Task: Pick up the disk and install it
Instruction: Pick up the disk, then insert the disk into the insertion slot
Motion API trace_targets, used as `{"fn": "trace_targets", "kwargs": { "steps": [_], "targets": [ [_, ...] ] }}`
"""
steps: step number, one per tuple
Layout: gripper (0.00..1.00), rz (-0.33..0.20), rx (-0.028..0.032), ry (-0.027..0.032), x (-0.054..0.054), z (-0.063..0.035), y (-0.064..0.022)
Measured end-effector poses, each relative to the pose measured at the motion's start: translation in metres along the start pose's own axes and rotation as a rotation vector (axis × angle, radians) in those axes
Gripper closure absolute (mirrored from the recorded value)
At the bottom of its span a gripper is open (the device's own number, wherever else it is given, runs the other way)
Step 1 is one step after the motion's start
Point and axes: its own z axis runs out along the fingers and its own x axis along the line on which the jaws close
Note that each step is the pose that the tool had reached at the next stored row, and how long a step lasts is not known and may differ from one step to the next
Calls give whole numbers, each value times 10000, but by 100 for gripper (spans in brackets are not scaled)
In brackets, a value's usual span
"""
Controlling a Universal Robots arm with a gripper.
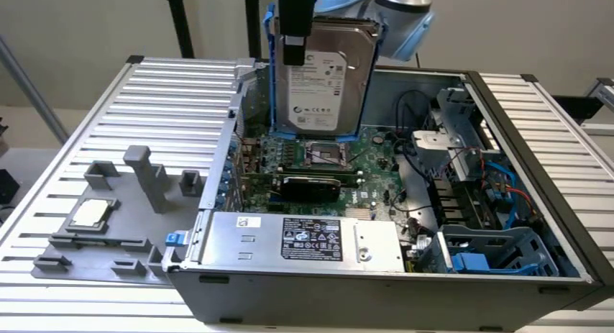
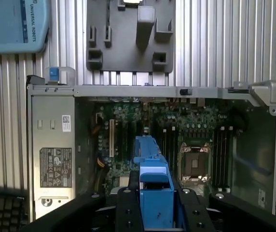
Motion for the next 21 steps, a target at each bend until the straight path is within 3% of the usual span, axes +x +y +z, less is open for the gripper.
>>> {"fn": "trace_targets", "kwargs": {
  "steps": [11, 21],
  "targets": [
    [100, 1, 0, 0, 218, -15, -476],
    [100, 0, 0, 1, 483, -23, -785]
  ]
}}
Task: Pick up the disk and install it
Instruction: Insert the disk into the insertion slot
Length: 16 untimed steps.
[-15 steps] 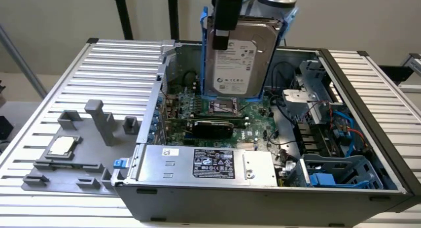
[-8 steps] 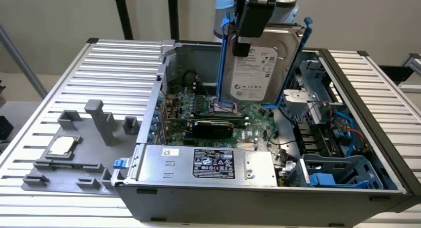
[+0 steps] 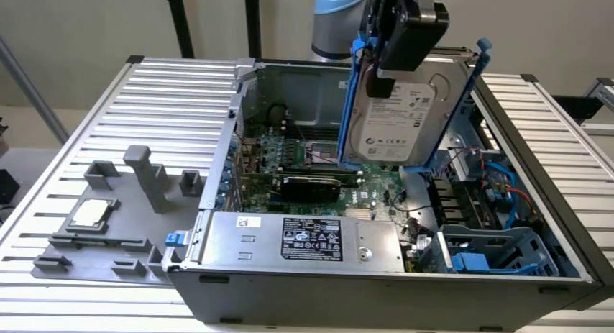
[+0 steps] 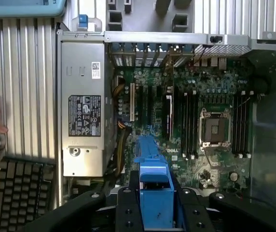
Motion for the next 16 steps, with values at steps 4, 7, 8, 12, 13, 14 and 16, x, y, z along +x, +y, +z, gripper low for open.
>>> {"fn": "trace_targets", "kwargs": {
  "steps": [4, 7, 8, 12, 13, 14, 16],
  "targets": [
    [100, 0, 0, 0, 116, -2, -107],
    [100, 1, 0, 0, 202, -3, -186],
    [100, 1, 0, 0, 231, -4, -211],
    [100, 1, 0, 0, 348, -5, -310],
    [100, 1, 0, 0, 380, -4, -338],
    [100, 1, 0, 0, 409, -4, -363],
    [100, 0, 0, 0, 468, -4, -414]
  ]
}}
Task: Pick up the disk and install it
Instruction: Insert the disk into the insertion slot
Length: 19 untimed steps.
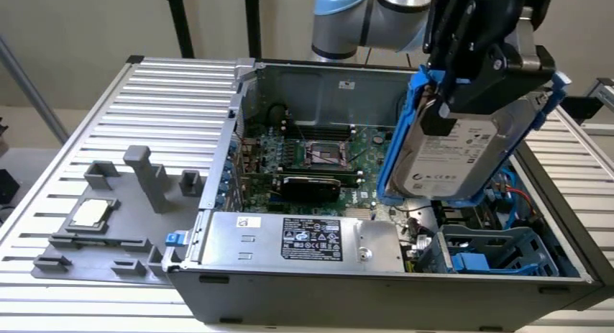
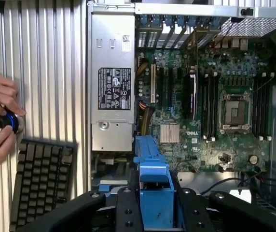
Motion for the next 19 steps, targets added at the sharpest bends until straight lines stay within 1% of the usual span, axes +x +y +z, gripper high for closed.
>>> {"fn": "trace_targets", "kwargs": {
  "steps": [8, 11, 14, 19],
  "targets": [
    [100, 1, 0, 0, 229, 6, -203],
    [100, 0, 0, 0, 295, 17, -297],
    [100, 0, -1, 1, 334, 43, -418],
    [100, -5, 0, 0, 335, 92, -648]
  ]
}}
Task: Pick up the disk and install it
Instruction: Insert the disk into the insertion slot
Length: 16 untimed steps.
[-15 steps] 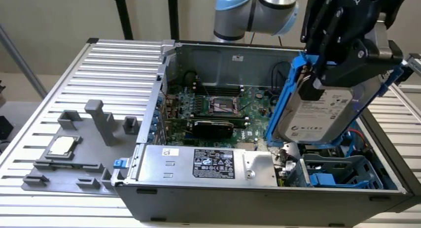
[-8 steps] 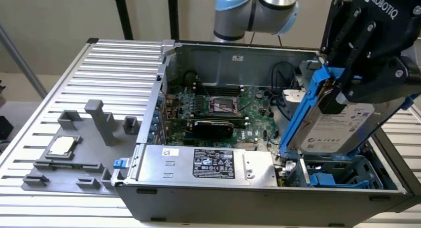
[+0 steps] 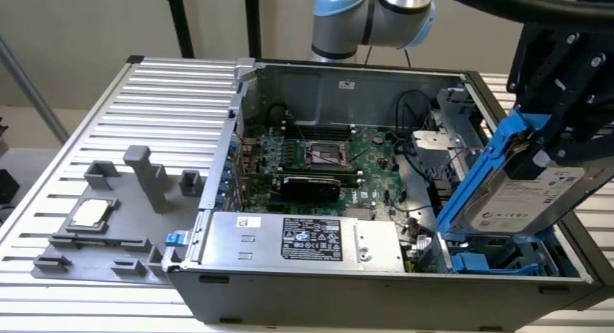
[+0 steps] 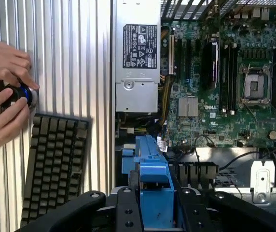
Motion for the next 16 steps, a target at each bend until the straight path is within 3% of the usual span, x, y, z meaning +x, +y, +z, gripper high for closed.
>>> {"fn": "trace_targets", "kwargs": {
  "steps": [6, 16],
  "targets": [
    [100, 1, 0, -1, -3, 59, -231],
    [100, 1, -2, 4, -3, 69, -245]
  ]
}}
